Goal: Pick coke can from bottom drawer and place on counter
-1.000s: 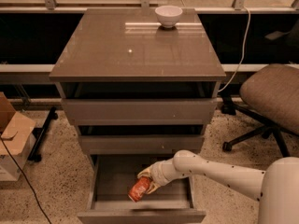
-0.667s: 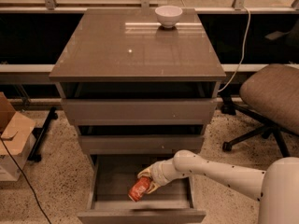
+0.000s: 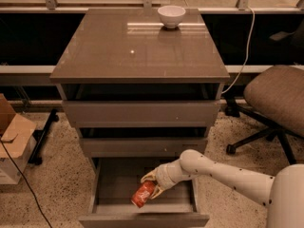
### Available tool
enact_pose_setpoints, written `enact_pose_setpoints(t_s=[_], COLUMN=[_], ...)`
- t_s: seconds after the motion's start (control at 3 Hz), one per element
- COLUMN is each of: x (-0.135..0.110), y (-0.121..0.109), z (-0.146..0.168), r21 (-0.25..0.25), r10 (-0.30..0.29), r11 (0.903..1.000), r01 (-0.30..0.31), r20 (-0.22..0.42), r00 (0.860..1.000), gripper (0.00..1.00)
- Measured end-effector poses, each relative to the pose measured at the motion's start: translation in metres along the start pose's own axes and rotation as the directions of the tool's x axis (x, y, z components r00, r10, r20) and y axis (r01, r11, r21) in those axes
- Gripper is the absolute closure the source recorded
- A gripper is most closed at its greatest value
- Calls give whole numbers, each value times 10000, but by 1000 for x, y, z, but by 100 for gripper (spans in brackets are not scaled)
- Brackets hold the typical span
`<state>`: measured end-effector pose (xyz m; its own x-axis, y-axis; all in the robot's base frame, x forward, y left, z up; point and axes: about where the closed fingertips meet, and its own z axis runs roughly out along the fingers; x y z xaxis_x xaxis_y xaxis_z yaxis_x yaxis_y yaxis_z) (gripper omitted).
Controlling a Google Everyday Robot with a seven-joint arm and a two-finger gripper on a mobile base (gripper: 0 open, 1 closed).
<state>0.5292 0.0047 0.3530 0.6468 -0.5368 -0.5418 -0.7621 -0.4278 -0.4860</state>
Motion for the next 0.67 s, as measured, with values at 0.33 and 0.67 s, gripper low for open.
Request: enact_pose_setpoints(t_s=[0.33, 0.67], x=[-38, -66], y=[-7, -14], z=[-16, -35], r21=[-912, -1545], r10=[-1503, -2394], r11=[9826, 9520], r01=[1618, 2641], r20=[1218, 1616], r00=[9811, 9574], gripper=[100, 100])
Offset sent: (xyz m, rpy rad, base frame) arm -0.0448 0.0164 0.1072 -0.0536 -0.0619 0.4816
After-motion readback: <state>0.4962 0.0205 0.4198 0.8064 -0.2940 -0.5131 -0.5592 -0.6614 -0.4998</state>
